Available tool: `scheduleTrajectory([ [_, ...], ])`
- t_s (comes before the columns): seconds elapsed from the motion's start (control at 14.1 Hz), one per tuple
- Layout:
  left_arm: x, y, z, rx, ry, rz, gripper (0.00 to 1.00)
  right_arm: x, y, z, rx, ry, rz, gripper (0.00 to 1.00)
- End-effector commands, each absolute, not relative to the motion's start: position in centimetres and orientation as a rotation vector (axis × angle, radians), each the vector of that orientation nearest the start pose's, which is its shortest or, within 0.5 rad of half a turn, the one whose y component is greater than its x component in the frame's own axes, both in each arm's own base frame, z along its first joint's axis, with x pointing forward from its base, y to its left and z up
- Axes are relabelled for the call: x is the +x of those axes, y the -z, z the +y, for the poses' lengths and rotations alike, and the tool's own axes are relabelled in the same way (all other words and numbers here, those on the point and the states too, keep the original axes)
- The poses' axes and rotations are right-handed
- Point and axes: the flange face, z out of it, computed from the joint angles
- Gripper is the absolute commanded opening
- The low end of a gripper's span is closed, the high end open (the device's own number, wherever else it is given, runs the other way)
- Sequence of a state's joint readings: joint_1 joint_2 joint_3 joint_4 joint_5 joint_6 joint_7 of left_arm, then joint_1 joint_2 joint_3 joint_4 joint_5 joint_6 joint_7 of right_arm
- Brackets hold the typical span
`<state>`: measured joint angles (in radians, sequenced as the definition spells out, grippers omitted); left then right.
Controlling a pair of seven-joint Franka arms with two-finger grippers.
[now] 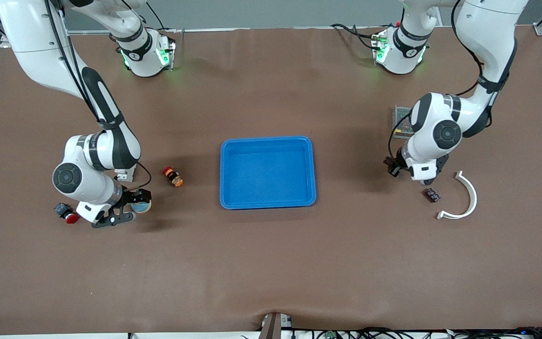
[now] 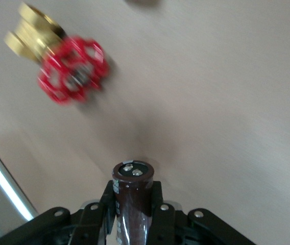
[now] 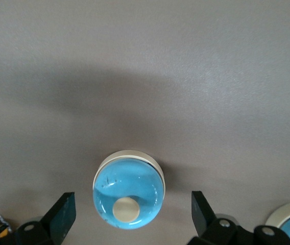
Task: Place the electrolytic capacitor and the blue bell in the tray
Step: 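Carry the brown capacitor over the tray with the left gripper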
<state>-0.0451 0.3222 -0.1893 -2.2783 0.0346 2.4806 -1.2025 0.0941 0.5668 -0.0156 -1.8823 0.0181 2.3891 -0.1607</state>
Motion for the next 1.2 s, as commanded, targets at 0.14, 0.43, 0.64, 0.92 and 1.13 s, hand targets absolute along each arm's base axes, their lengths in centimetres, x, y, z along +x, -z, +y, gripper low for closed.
scheduleTrajectory([
  [0.14, 51.7, -22.9, -19.2, -2.705, -0.115, -1.584, 0.0, 62.7, -18.8, 5.7, -3.098, -0.073, -0.388, 1.0],
  [0.43, 51.9, -23.3, -26.8, -2.631, -0.114, -1.731, 0.0, 62.5, -17.9, 5.8, -3.096, -0.092, -0.393, 1.0],
  [0.64, 52.4, -24.5, -32.2, -2.577, -0.123, -1.819, 0.0, 62.3, -17.1, 5.8, -3.096, -0.097, -0.395, 1.0],
  [0.92, 51.5, -22.8, -38.6, -2.467, -0.15, -1.972, 0.0, 62.2, -16.8, 5.4, -3.093, -0.104, -0.418, 1.0],
  [1.13, 50.5, -22.0, -42.0, -2.393, -0.164, -2.063, 0.0, 62.2, -16.3, 5.1, -3.087, -0.106, -0.448, 1.0],
])
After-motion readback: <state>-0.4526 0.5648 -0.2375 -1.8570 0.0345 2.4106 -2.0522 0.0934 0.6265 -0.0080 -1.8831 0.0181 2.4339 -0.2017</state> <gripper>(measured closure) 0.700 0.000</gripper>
